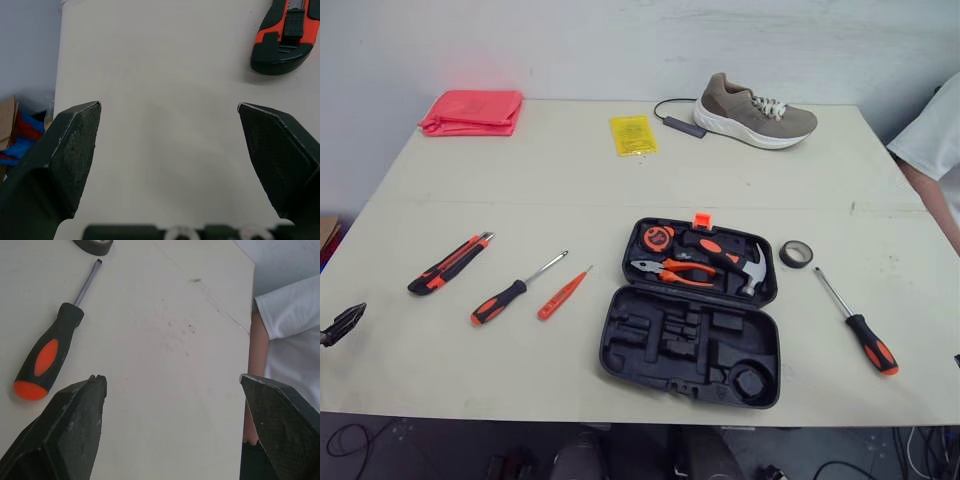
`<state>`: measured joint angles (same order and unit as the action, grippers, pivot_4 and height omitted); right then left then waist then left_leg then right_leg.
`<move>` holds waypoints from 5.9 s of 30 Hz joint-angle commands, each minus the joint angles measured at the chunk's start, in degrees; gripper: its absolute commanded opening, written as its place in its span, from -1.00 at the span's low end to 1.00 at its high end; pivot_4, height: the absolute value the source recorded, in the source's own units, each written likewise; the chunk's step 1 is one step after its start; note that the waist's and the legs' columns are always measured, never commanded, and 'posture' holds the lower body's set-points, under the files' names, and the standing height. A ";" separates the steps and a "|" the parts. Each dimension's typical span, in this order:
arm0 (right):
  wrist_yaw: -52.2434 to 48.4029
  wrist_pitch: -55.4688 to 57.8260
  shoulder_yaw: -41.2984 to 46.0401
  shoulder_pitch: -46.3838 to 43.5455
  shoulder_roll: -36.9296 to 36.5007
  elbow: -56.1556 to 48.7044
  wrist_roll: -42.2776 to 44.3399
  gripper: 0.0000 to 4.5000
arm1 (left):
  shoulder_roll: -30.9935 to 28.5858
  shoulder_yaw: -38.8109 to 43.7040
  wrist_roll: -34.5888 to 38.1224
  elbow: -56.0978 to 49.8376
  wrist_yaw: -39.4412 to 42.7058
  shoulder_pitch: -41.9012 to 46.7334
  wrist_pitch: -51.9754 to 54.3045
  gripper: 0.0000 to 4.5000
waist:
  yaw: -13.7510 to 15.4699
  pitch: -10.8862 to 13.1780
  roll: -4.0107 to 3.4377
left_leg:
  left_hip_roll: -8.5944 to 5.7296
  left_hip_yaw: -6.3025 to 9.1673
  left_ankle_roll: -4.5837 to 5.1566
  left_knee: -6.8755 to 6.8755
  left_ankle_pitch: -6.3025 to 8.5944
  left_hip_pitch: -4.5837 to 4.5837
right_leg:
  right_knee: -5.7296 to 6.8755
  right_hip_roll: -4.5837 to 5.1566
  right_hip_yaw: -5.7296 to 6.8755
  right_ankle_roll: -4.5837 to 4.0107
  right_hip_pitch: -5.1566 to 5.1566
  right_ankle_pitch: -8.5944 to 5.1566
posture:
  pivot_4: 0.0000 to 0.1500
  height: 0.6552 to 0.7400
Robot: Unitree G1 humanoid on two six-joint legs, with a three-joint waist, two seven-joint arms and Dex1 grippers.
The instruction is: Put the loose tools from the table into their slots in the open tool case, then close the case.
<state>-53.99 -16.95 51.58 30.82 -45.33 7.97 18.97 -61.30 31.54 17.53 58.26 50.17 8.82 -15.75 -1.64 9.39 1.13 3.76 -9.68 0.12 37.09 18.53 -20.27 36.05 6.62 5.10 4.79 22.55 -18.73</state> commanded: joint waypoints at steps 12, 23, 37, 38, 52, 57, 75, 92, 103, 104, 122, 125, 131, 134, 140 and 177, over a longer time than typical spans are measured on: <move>1.46 18.24 -6.87 -1.48 0.45 -23.31 9.61 1.00 | 7.00 -4.63 10.16 -30.25 12.80 4.87 17.98 0.97 | 0.12 -0.04 0.05 | -0.01 0.00 -0.06 0.09 -0.05 -0.02 | 0.11 -0.05 -0.12 0.01 -0.01 0.01 | 1.00 1.00; 1.73 25.69 -19.19 -5.73 0.69 -33.15 8.18 0.43 | 12.76 -24.90 6.42 -58.17 13.21 10.05 28.91 0.75 | 0.13 -0.04 0.06 | -0.03 -0.16 -0.07 0.18 -0.06 -0.02 | 0.11 -0.52 -0.68 0.05 0.01 0.03 | 1.00 1.00; 6.66 28.66 -36.45 -16.34 -0.42 -29.92 -5.35 -1.00 | 26.24 -42.83 -10.46 -46.85 8.32 23.88 23.01 -0.99 | 0.44 -0.02 0.10 | -0.01 -0.28 -0.04 0.74 -0.01 -0.17 | 0.15 -0.98 -0.67 0.12 0.08 0.07 | 1.00 1.00; 6.91 29.13 -37.10 -17.02 -0.67 -29.43 -6.27 -1.00 | 27.23 -43.09 -10.72 -46.32 8.14 24.28 22.64 -0.99 | 0.45 -0.02 0.10 | 0.00 -0.28 -0.02 0.80 0.01 -0.19 | 0.17 -0.98 -0.67 0.13 0.08 0.07 | 1.00 1.00; 8.17 31.38 -43.08 -24.69 -0.63 -21.93 -11.24 -1.00 | 32.74 -45.42 -13.62 -44.53 7.67 25.71 23.62 -0.99 | 1.45 -0.01 0.10 | 0.08 -0.29 0.02 0.97 0.05 -0.23 | 0.37 -0.92 -0.70 0.12 0.16 0.07 | 1.00 1.00; 7.11 27.80 -46.54 -30.04 0.29 -17.10 -12.03 -1.00 | 33.50 -45.97 -13.82 -44.16 8.06 24.96 23.47 -0.99 | 1.48 -0.01 0.11 | 0.09 -0.30 0.03 1.03 0.05 -0.24 | 0.41 -0.91 -0.69 0.13 0.15 0.07 | 1.00 1.00; 2.82 23.72 -53.22 -35.20 2.54 -17.32 -12.70 -1.00 | 28.07 -40.25 -10.89 -55.66 7.88 14.18 29.08 -0.99 | -0.12 -0.01 0.11 | 0.54 -0.35 -0.15 1.00 0.10 -0.15 | 0.49 -1.07 -0.75 0.00 0.17 0.00 | 1.00 1.00; 0.02 17.82 -39.07 -27.95 -3.09 -19.44 -7.45 -1.00 | 21.11 -27.41 -1.85 -60.16 10.99 6.55 25.25 -0.99 | 0.22 0.04 0.04 | 0.59 -0.36 -0.20 0.99 0.14 -0.23 | 0.48 -0.97 -0.91 -0.08 0.26 -0.04 | 1.00 1.00; -5.11 13.73 -2.81 -2.78 0.87 -18.39 3.11 -0.13 | 8.33 0.12 5.15 -37.99 10.47 -1.91 20.54 0.18 | 0.11 0.06 0.04 | 0.71 -0.31 -0.16 0.90 0.49 -0.08 | 0.31 -0.86 -1.00 -0.14 0.10 -0.08 | 1.00 1.00; -5.35 12.10 -0.67 -1.25 1.39 -16.07 2.78 0.08 | 6.89 1.87 4.76 -34.00 9.95 -2.14 19.13 0.38 | 0.06 0.05 0.04 | 0.72 -0.31 -0.19 0.90 0.51 -0.07 | 0.29 -0.86 -0.97 -0.15 0.10 -0.08 | 1.00 1.00; -5.98 -2.27 5.22 2.74 3.02 5.87 5.73 0.98 | -3.70 10.32 3.54 1.33 3.62 -7.75 3.13 1.00 | -0.27 -0.02 0.14 | 0.86 -0.38 -0.64 0.15 0.68 0.19 | 0.03 -0.72 -0.93 -0.52 0.19 -0.14 | 1.00 1.00; -6.37 -2.20 2.73 1.02 2.98 5.20 6.10 0.98 | -2.58 9.96 4.06 -0.88 5.01 -7.60 3.48 1.00 | -0.28 -0.03 0.10 | 0.86 -0.38 -0.65 0.10 0.64 0.18 | 0.05 -0.73 -0.93 -0.54 0.21 -0.14 | 1.00 1.00; -5.76 2.54 -1.53 -1.80 3.26 -0.81 8.86 0.98 | -0.07 9.41 6.04 -8.87 7.71 -6.96 6.94 1.00 | -0.25 -0.02 0.08 | 0.85 -0.42 -0.66 0.12 0.61 0.17 | 0.11 -0.78 -0.91 -0.54 0.21 -0.14 | 1.00 1.00; -5.65 5.43 -3.93 -2.62 4.34 -7.30 11.60 0.98 | 1.45 8.12 8.60 -17.17 11.14 -7.52 12.33 1.00 | -0.17 -0.02 0.08 | 0.85 -0.42 -0.65 0.14 0.58 0.16 | 0.13 -0.83 -0.92 -0.54 0.22 -0.14 | 1.00 1.00; -4.78 10.15 -10.01 -5.96 6.44 -20.56 17.25 0.98 | 3.18 2.14 13.73 -40.07 15.64 -10.66 28.25 1.00 | -0.11 -0.01 0.07 | 0.86 -0.43 -0.77 0.16 0.37 0.15 | 0.18 -0.90 -0.99 -0.54 0.21 -0.14 | 1.00 1.00; -9.63 3.64 -31.61 -11.83 11.22 -33.50 14.86 1.00 | 9.58 -20.18 -2.05 -42.24 5.66 3.18 28.63 -0.63 | 0.68 -0.11 -0.07 | 0.81 -0.50 -0.51 0.56 0.20 0.13 | 0.75 -1.08 -0.91 -0.54 0.36 -0.15 | 1.00 1.00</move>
<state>-62.94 -10.98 18.34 18.76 -34.62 -26.19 33.64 -52.22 8.71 14.56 15.00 56.95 10.98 14.05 -0.96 9.28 1.06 4.58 -10.18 -0.39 37.67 18.74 -20.15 36.80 5.55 4.20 4.25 22.90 -18.87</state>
